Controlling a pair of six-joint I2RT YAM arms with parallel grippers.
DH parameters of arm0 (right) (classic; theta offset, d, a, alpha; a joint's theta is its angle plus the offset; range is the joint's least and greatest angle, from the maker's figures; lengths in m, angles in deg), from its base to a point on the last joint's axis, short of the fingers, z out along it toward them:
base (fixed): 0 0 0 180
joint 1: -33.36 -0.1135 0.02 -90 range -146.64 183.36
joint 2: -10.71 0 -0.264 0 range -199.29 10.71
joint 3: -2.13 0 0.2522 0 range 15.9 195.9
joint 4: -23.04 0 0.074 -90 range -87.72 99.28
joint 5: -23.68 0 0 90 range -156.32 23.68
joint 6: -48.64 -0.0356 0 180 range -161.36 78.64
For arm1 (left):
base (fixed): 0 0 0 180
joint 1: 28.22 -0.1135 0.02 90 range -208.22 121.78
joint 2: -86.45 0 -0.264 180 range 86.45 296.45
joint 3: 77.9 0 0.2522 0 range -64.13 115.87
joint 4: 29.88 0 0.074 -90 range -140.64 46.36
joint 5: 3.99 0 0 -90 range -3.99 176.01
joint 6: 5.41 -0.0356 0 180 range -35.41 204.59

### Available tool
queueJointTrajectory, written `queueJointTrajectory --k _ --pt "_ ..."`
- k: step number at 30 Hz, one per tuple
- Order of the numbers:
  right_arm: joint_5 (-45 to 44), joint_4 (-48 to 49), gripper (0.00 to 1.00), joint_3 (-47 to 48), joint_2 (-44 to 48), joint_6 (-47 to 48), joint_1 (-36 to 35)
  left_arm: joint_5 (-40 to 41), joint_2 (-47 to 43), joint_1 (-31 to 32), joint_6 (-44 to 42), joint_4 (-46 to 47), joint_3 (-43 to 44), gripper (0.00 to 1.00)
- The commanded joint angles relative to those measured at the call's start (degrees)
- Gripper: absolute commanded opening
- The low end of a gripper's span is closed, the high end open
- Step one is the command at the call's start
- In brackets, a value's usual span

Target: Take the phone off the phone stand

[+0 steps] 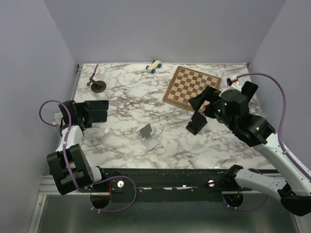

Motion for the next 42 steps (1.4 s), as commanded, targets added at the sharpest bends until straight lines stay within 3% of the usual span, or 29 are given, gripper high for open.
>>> queueJointTrajectory --k 1,5,8,12,16,18,21,25,29,33,34,37,42 --pt "-1.61 -1.76 1.00 0.64 -1.37 1.30 -0.29 -3.08 -6.63 -0.36 -0.90 -5.84 0.15 0.92" --pt "-2.66 -2.33 1.00 1.15 -2.93 2.07 -0.29 -7.39 -11.82 -0.15 -0.72 -3.84 -1.68 0.92" --pt "-3.52 -2.86 1.00 1.62 -4.97 2.56 -0.27 -7.51 -15.72 3.09 -6.53 -4.18 2.84 0.92" --pt "-2.03 -3.58 1.00 1.02 -8.64 3.63 -0.27 -4.72 -15.28 14.53 -19.78 -8.89 15.59 0.92" --pt "-1.04 -4.15 1.00 -1.00 -11.10 2.41 -0.22 -10.04 -10.45 24.79 -36.95 -12.03 28.64 0.92" --pt "-2.74 -4.68 1.00 -1.29 -11.79 1.96 -0.24 -11.15 -9.76 27.71 -42.07 -13.82 30.80 0.91" --pt "-8.57 -6.96 1.00 0.65 -14.07 2.67 -0.28 -17.66 -12.21 27.91 -41.50 -6.91 25.47 0.92" --pt "-13.06 -5.00 1.00 2.83 -18.39 6.05 1.39 -19.15 -14.79 28.91 -41.87 -3.64 22.86 0.92" --pt "-8.26 1.90 1.00 4.14 -21.17 9.83 9.89 -20.17 -15.37 28.91 -41.77 -4.16 23.29 0.92" --pt "-15.07 5.58 1.00 6.29 -24.05 11.83 17.23 -22.53 -15.42 29.01 -40.53 -2.73 22.81 0.92" --pt "-13.64 5.73 1.00 6.89 -24.56 10.58 20.33 -22.48 -15.50 29.00 -40.31 -2.85 22.77 0.92" --pt "1.30 10.27 1.00 5.88 -25.00 8.34 34.62 -22.12 -15.77 29.40 -39.94 -3.15 22.43 0.92" --pt "-9.94 11.37 1.00 10.75 -30.08 18.58 38.15 -24.92 -16.58 29.68 -38.16 -2.13 22.48 0.92"
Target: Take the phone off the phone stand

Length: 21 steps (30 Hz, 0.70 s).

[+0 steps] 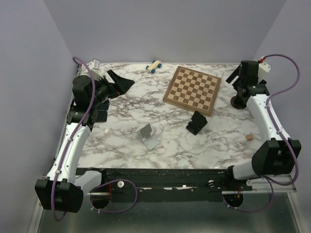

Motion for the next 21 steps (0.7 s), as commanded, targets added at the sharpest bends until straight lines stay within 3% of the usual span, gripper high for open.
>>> queueJointTrajectory --k 1,3,9,18,21 --pt "-7.73 2.91 1.00 5.76 -5.01 10.52 -0.04 -4.20 -2.50 0.51 2.26 3.31 -1.03 0.92" --pt "-11.86 2.64 1.00 6.85 -7.51 14.69 0.61 -4.17 -3.30 0.67 3.30 4.29 -1.94 0.92" --pt "-4.20 0.99 1.00 11.99 -14.72 18.89 8.16 -4.72 -3.33 1.66 3.37 5.14 -2.28 0.92" --pt "1.12 -0.50 1.00 15.29 -20.79 24.17 12.38 -5.26 -3.42 1.86 3.72 5.25 -2.46 0.92" --pt "7.36 -0.40 1.00 15.13 -22.06 24.35 15.53 -5.51 -3.44 1.85 3.86 5.26 -2.46 0.92"
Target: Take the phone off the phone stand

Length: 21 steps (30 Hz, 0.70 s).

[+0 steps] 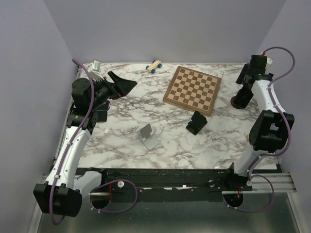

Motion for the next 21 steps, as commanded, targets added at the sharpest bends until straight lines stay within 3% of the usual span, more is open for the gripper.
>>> queueJointTrajectory --k 1,21 --pt "10.27 -0.97 1.00 1.34 -2.12 2.62 4.52 -2.09 -0.82 0.36 0.66 1.45 -0.82 0.92" --pt "19.24 0.92 0.99 1.08 -5.88 6.36 4.83 -3.81 -0.16 0.48 1.91 4.11 -1.53 0.92"
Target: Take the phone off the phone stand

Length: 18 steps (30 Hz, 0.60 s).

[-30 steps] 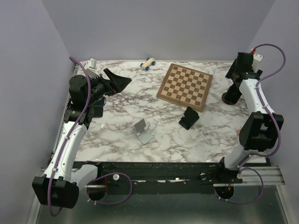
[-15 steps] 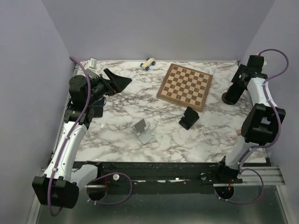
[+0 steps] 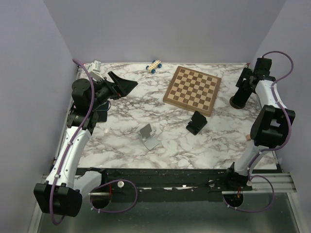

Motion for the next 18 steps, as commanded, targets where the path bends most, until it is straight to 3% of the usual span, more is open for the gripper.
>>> queueJointTrajectory --k 1,9,18 --pt "3.15 0.43 0.99 0.20 -0.92 1.01 -0.30 -2.14 -0.14 0.45 0.82 2.13 -0.83 0.92" --pt "-8.06 0.85 0.99 -1.63 1.44 -3.96 -1.95 -2.49 0.05 0.39 1.25 2.53 -0.99 0.92" --pt "-7.35 1.84 0.96 -1.21 0.19 -4.06 -2.04 -2.53 0.13 0.38 0.94 2.58 -1.09 0.92"
